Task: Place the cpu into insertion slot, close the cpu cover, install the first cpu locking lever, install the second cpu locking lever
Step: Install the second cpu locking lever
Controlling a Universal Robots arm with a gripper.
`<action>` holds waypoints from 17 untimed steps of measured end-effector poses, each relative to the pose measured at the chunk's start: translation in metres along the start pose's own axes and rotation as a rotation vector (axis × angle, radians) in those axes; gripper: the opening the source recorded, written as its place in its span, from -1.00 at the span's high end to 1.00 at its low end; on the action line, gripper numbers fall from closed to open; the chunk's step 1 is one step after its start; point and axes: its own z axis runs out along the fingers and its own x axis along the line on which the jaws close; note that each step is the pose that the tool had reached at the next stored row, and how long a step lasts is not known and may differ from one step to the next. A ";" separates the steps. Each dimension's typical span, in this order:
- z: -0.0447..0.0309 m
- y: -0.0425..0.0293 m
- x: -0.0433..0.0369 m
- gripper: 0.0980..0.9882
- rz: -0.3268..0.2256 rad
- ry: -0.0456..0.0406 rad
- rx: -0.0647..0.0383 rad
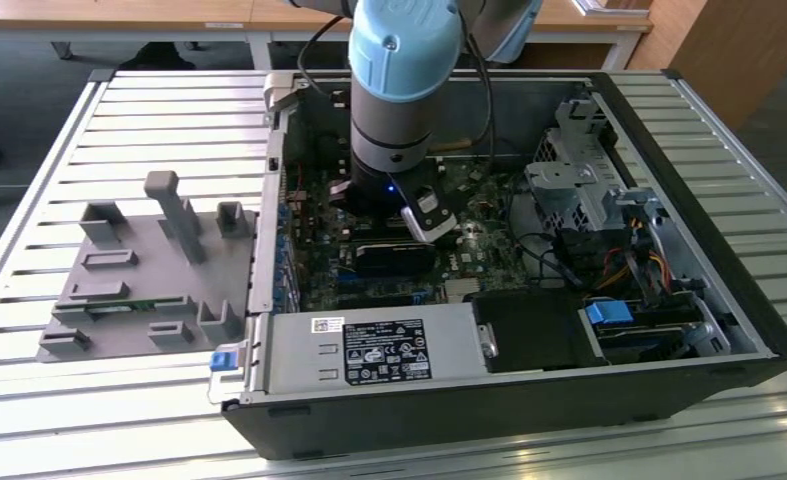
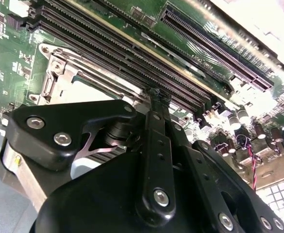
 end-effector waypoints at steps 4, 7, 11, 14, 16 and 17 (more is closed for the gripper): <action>0.0015 0.0017 0.0019 0.98 0.000 0.0000 -0.004; 0.0031 0.0037 0.0027 0.98 0.000 0.0000 -0.006; 0.0028 0.0039 0.0042 0.98 0.000 -0.0001 -0.014; 0.0005 0.0047 0.0054 0.98 0.000 -0.0003 -0.018; -0.0019 0.0052 0.0059 0.98 0.000 -0.0002 -0.020; -0.0032 0.0056 0.0059 0.98 0.000 -0.0001 -0.020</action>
